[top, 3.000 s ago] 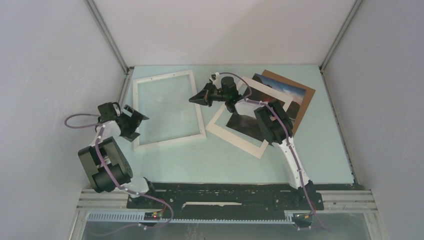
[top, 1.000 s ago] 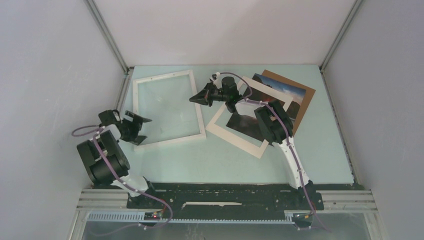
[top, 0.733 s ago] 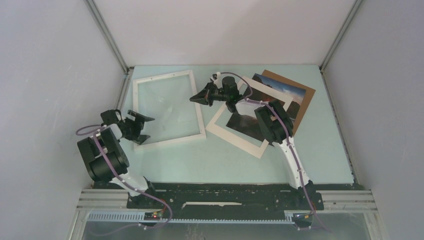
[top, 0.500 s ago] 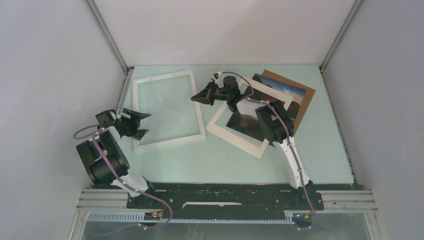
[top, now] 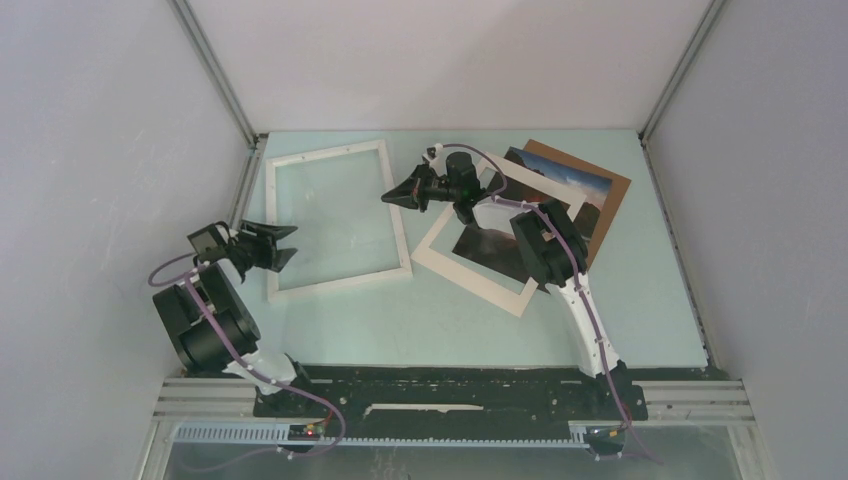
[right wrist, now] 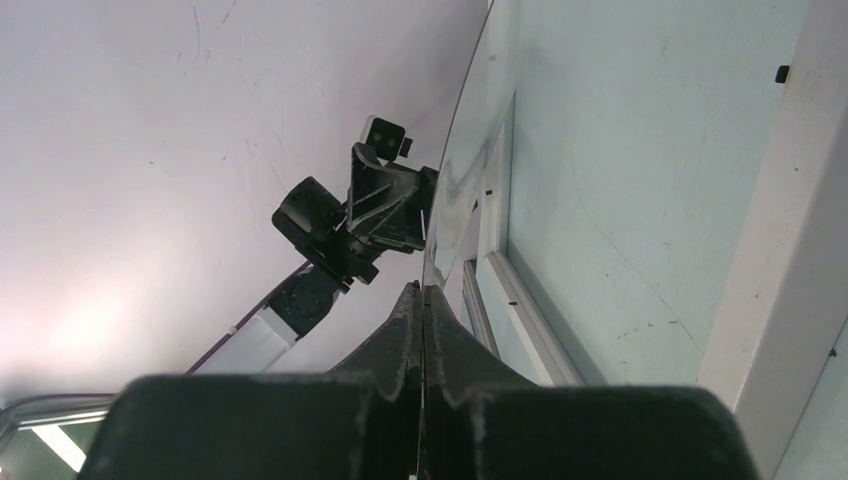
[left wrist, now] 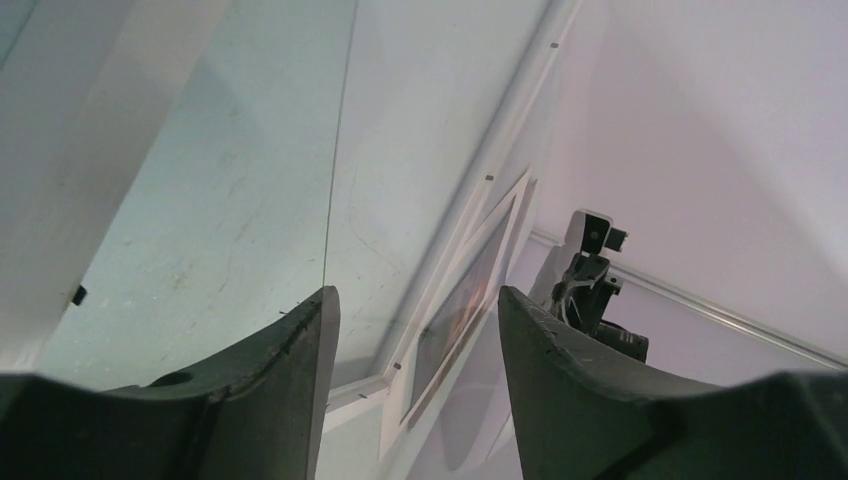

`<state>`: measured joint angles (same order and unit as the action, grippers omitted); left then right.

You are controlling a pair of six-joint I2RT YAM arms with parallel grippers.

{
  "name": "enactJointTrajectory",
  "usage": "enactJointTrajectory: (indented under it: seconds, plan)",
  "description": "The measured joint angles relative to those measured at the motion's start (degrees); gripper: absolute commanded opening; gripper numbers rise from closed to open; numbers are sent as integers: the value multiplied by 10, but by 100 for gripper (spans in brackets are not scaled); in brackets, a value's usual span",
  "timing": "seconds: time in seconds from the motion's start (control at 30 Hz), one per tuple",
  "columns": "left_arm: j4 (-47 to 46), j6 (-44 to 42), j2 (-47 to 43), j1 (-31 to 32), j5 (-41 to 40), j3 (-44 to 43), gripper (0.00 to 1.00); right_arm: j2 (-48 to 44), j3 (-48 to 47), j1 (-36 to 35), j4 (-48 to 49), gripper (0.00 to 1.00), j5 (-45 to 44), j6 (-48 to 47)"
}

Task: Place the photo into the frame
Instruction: Place the photo frame item in the photo frame.

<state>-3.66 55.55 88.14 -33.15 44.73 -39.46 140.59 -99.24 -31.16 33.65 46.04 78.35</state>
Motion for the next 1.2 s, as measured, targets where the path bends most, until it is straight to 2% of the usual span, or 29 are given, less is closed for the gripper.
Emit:
enactJointTrajectory:
  seconds: [0.27,0.5,0.57,0.7,1.0,1.13,1.2]
  plan:
    - [-13,9,44,0,-11,-1,42,0,2,0,0,0,1,-1]
    - [30,-43,44,0,-40,-7,25,0,3,0,-7,8,5,-13]
    - [45,-57,44,0,-43,-9,21,0,3,0,-12,14,7,-17]
    - [80,-89,42,0,-55,-21,18,0,4,0,-35,25,8,-35]
    - [139,-146,30,0,-76,-48,10,2,-24,7,-161,36,8,-103]
    - [150,-155,30,2,-76,-49,10,7,-60,12,-192,35,9,-121]
    - [155,-158,28,3,-81,-49,9,15,-83,14,-202,30,11,-127]
